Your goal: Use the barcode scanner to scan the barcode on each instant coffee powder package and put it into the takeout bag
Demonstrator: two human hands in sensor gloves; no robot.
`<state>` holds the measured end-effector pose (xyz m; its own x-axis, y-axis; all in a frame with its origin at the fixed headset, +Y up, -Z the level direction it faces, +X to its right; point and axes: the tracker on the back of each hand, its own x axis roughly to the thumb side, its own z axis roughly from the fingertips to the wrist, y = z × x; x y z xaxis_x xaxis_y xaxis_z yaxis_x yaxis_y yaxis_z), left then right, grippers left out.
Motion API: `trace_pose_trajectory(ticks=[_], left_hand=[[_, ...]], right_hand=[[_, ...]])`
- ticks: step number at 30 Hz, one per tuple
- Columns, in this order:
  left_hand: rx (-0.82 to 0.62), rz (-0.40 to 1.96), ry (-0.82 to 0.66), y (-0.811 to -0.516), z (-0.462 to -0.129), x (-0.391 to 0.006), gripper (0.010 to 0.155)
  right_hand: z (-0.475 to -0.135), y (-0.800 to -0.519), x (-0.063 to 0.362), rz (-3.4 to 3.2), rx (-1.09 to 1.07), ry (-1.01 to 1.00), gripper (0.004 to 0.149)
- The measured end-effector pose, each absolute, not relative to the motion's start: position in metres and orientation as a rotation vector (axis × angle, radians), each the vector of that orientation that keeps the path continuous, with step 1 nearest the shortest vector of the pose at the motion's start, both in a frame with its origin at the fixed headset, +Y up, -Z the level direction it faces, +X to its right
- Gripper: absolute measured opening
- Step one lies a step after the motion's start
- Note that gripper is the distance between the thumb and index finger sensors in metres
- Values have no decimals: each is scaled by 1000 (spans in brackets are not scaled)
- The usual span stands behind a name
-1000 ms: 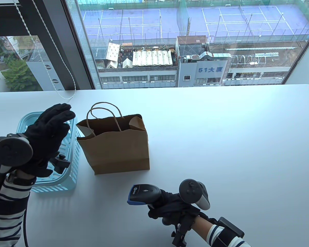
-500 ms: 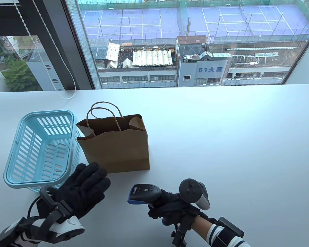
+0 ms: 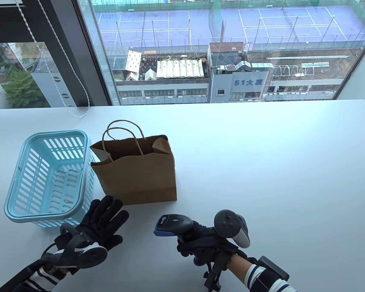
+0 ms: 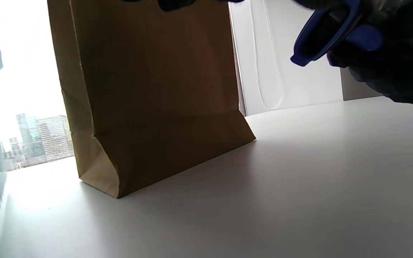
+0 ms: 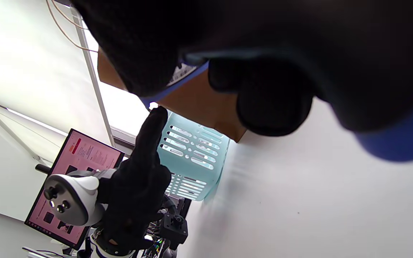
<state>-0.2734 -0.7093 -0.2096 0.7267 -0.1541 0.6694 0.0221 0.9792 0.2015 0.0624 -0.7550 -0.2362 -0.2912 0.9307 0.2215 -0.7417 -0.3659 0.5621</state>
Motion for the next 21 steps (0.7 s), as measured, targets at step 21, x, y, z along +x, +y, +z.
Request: trace_pose_trajectory(ticks=[21], left_hand=[[253, -64, -827, -705, -201, -274, 97]], right_hand=[[-267, -762, 141, 2342, 39, 563, 72]])
